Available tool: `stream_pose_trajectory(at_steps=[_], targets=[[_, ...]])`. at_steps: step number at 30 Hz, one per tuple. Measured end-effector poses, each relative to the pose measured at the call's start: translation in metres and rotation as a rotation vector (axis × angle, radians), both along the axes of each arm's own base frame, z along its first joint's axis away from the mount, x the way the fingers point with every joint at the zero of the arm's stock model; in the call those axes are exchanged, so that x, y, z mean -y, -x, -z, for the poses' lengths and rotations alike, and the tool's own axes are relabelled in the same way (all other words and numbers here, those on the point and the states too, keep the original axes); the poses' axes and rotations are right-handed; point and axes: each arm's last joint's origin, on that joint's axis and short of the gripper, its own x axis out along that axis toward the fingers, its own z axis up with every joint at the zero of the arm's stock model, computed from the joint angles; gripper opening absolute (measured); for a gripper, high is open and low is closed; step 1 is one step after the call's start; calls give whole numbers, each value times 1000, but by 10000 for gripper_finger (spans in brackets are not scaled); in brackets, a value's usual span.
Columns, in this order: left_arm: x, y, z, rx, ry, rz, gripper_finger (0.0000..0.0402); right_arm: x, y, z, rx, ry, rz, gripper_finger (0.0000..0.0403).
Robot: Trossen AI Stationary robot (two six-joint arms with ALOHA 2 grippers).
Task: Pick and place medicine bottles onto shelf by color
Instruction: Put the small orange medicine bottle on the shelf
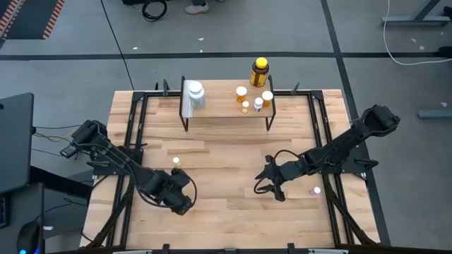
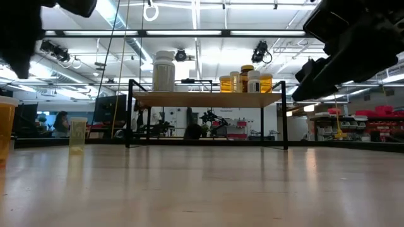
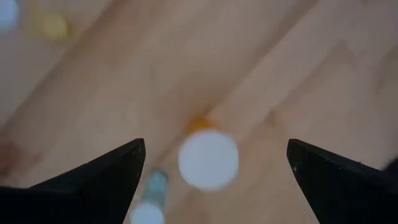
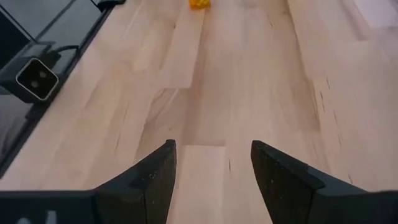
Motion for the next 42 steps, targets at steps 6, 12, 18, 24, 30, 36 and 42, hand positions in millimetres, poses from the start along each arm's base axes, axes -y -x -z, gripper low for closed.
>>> stream_pose_trajectory(at_steps=[6, 12, 18, 24, 30, 36, 42], targets=[[3, 2, 0, -68, 119, -74, 400, -1, 6, 7, -23, 8, -15, 215], [-1, 0, 6, -89, 73, -124, 400, -7, 15, 14, -24, 4, -48, 215], [9, -13, 35, -164, 56, -101, 400, -8, 15, 13, 8, -8, -55, 215], [16, -19, 52, -222, 75, -63, 400, -7, 14, 11, 26, -13, -54, 215], [15, -20, 55, -222, 54, -43, 400, -7, 14, 11, 27, -12, -53, 214], [12, -21, 55, -232, 39, -69, 400, -6, 14, 12, 23, -12, -50, 213], [11, -21, 55, -237, 52, -95, 368, -6, 14, 12, 23, -13, -49, 213]])
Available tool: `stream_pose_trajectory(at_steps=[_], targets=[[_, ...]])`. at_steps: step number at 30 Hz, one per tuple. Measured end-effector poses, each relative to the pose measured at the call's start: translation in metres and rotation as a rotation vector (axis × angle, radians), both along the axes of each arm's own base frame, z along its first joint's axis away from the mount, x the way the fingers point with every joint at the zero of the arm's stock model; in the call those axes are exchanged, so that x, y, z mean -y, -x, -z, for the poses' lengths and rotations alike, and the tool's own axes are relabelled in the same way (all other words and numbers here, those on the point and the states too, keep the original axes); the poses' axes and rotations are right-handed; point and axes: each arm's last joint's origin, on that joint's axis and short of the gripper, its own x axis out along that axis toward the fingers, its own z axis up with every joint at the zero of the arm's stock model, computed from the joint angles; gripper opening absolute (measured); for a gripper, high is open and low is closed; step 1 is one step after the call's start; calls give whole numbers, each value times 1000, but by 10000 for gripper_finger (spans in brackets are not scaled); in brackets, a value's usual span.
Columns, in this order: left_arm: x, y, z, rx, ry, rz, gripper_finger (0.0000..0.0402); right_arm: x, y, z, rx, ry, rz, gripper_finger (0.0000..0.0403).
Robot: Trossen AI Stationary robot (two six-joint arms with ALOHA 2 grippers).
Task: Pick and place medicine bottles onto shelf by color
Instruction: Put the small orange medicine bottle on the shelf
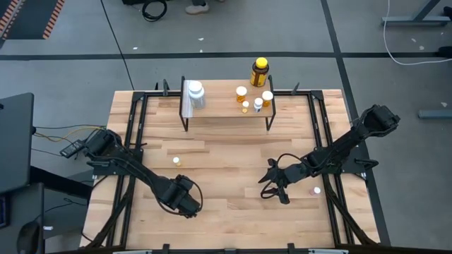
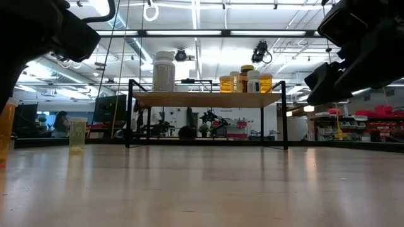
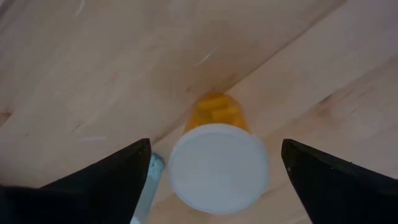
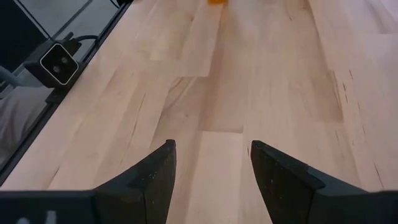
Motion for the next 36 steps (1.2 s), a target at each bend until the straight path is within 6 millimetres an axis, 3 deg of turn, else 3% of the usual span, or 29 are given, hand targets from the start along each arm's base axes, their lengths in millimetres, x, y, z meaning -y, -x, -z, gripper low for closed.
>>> stream_pose_trajectory(at_steps=[30, 36], targets=[[0, 0, 0, 0, 2, 5, 223, 0, 0, 0, -3, -5, 3, 213], [0, 0, 0, 0, 2, 6, 214, 0, 0, 0, -9, -2, 3, 213]])
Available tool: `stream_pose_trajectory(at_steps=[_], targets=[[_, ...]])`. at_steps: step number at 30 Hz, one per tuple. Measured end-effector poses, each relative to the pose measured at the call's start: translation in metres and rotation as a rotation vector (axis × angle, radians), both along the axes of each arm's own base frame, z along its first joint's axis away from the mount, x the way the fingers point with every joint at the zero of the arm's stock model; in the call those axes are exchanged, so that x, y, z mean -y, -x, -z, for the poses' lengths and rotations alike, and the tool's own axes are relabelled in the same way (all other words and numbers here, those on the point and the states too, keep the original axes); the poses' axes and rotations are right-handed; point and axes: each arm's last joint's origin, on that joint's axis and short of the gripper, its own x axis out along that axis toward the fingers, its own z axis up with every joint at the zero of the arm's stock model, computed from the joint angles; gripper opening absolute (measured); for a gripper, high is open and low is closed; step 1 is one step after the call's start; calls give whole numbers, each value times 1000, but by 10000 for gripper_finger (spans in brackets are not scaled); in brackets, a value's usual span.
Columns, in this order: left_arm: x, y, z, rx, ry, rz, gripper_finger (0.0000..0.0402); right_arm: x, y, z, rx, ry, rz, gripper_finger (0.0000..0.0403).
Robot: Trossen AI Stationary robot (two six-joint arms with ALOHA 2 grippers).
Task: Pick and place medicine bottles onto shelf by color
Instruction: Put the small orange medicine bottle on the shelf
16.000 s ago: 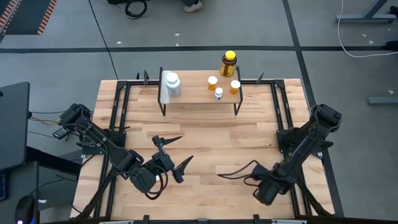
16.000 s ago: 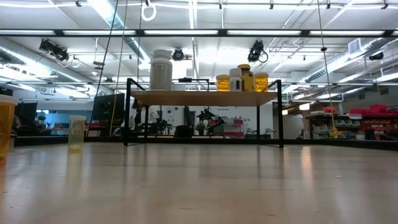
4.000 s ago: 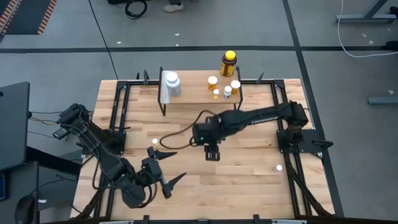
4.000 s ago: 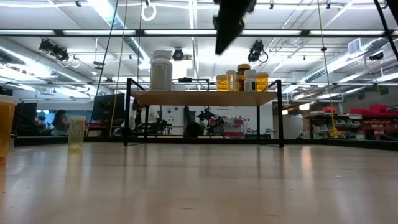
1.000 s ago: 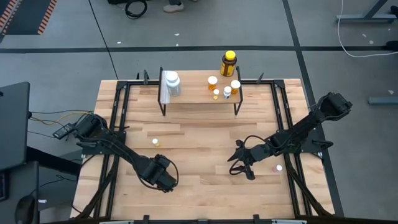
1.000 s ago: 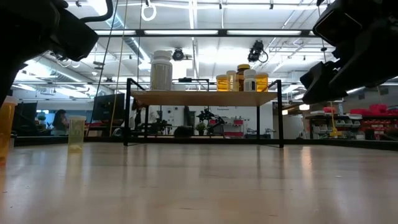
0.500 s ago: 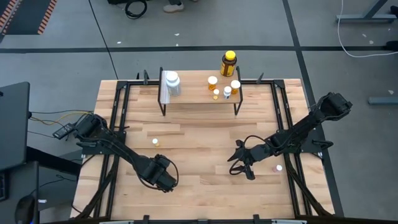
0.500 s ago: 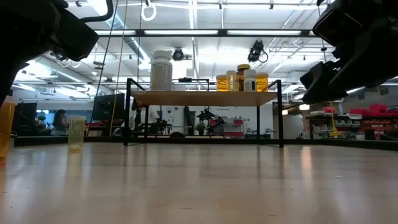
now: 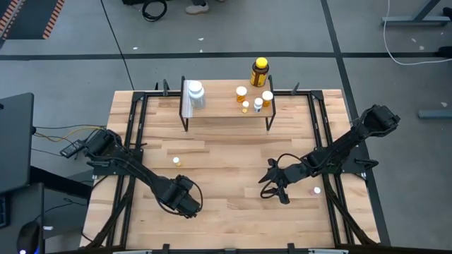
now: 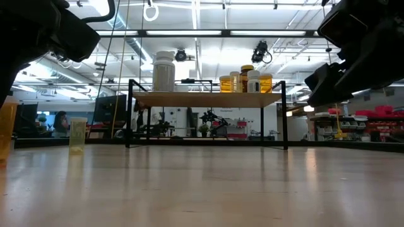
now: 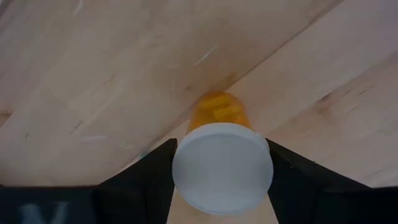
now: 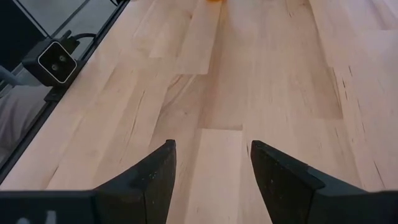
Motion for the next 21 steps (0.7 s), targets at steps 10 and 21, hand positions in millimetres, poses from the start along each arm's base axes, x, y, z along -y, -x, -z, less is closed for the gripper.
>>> stream_pose_trajectory(at_steps=[10, 21], targets=[[-6, -4, 0, -17, 29, -2, 221, 0, 0, 0, 0, -1, -1, 213], [-19, -14, -3, 1, 42, 32, 230, 0, 1, 1, -14, 2, -7, 213]])
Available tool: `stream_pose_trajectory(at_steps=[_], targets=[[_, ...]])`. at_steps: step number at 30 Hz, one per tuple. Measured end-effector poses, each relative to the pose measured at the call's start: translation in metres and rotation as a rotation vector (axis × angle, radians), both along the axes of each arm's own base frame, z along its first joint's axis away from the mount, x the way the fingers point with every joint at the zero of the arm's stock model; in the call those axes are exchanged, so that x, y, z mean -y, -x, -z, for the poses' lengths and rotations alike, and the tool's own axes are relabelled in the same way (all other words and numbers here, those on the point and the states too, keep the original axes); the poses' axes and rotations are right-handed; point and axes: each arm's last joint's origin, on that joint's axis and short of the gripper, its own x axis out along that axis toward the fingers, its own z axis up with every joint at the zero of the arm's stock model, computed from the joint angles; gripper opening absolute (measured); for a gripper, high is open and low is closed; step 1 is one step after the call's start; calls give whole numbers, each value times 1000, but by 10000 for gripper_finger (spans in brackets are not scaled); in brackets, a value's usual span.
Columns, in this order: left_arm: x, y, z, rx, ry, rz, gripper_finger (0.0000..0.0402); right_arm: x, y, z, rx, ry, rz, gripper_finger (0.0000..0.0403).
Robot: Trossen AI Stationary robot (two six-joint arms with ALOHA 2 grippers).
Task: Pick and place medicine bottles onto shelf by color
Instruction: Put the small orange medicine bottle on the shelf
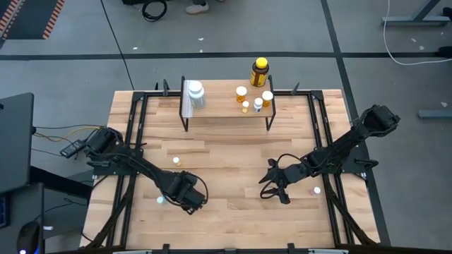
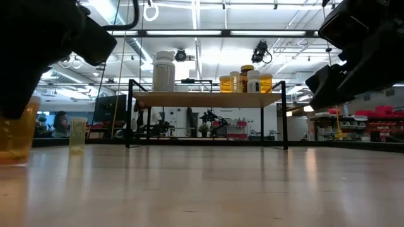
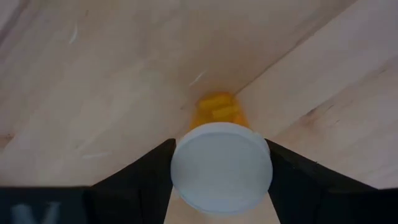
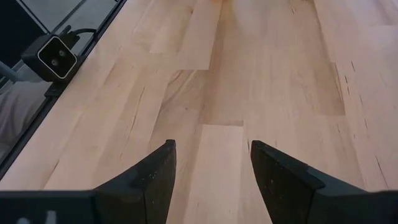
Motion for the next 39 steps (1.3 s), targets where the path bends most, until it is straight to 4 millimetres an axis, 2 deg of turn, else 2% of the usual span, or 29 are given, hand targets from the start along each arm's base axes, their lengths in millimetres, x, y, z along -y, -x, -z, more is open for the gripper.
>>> stream_pose_trajectory(at_steps=[10, 18, 23, 30, 39], targets=[[-16, -21, -18, 70, 21, 52, 218, 0, 1, 2, -23, -4, 8, 213], [-39, -36, -33, 106, -13, 77, 224, 0, 1, 2, -30, -14, -8, 213], [-59, -46, -45, 122, -35, 103, 218, 0, 2, 3, -45, -15, -8, 213], [-88, -61, -68, 187, -55, 152, 229, 0, 2, 3, -51, -14, -7, 213], [-138, -71, -104, 225, -189, 174, 218, 0, 2, 4, -52, -15, -6, 213]])
